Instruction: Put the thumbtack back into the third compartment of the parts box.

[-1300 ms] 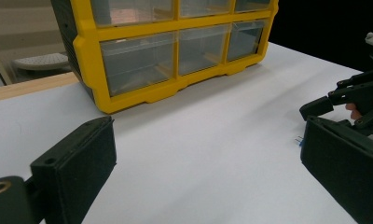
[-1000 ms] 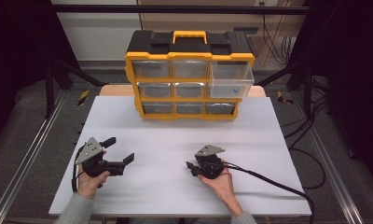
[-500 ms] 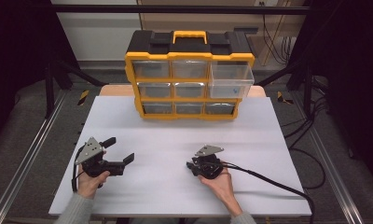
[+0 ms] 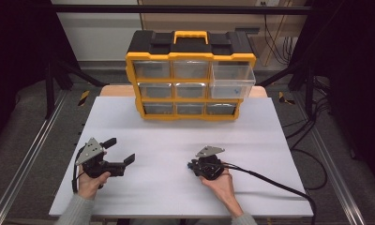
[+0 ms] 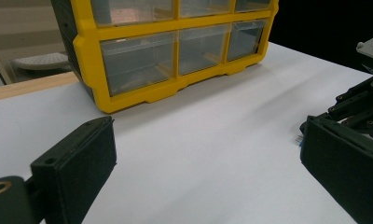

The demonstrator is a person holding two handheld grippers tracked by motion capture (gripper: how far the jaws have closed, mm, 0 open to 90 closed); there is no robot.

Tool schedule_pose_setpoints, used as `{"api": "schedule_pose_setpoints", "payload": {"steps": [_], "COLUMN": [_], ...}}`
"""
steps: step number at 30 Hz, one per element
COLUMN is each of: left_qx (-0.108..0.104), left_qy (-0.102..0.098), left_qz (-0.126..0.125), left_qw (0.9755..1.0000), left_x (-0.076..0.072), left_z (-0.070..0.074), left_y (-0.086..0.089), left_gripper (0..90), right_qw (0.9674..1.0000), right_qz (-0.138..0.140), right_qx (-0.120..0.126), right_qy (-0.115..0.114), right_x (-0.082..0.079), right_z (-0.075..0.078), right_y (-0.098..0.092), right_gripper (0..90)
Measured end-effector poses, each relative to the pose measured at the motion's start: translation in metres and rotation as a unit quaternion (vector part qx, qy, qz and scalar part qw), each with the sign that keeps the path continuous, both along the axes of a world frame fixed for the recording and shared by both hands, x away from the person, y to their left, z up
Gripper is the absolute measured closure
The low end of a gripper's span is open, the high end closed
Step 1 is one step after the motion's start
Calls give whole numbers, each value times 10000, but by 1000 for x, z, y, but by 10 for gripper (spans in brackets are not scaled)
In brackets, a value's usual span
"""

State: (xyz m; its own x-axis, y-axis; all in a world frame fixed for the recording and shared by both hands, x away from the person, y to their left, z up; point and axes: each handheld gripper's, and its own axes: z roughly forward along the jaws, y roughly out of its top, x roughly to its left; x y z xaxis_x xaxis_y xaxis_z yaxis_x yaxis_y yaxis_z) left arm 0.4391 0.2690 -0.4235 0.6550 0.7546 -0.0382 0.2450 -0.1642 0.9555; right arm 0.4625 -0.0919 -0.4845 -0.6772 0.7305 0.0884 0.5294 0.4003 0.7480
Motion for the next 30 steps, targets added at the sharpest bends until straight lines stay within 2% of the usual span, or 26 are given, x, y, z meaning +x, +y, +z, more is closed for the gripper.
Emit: {"api": "schedule_pose_setpoints", "payload": {"steps": [10, 12, 23, 24, 30], "left_qx": [-2, 16, 3, 1, 23], "left_qy": [-3, 0, -7, -13, 3], "left_qz": [-3, -10, -14, -15, -12], "left_qw": [10000, 10000, 10000, 10000, 10000], "left_x": [0, 0, 0, -1, 0], "left_z": [0, 0, 0, 0, 0], "left_y": [0, -1, -1, -1, -1], "left_gripper": [29, 29, 28, 28, 28], "right_qw": [10000, 10000, 10000, 10000, 10000], "right_qz": [15, -25, 36, -38, -24], "right_qx": [-1, 22, 6, 23, 68], "right_qy": [-48, 24, -42, 8, -28], "right_x": [1, 1, 1, 1, -1], "right_z": [-1, 0, -1, 0, 5], "right_y": [-2, -2, -3, -2, -4], "right_gripper": [842, 848, 858, 858, 858]}}
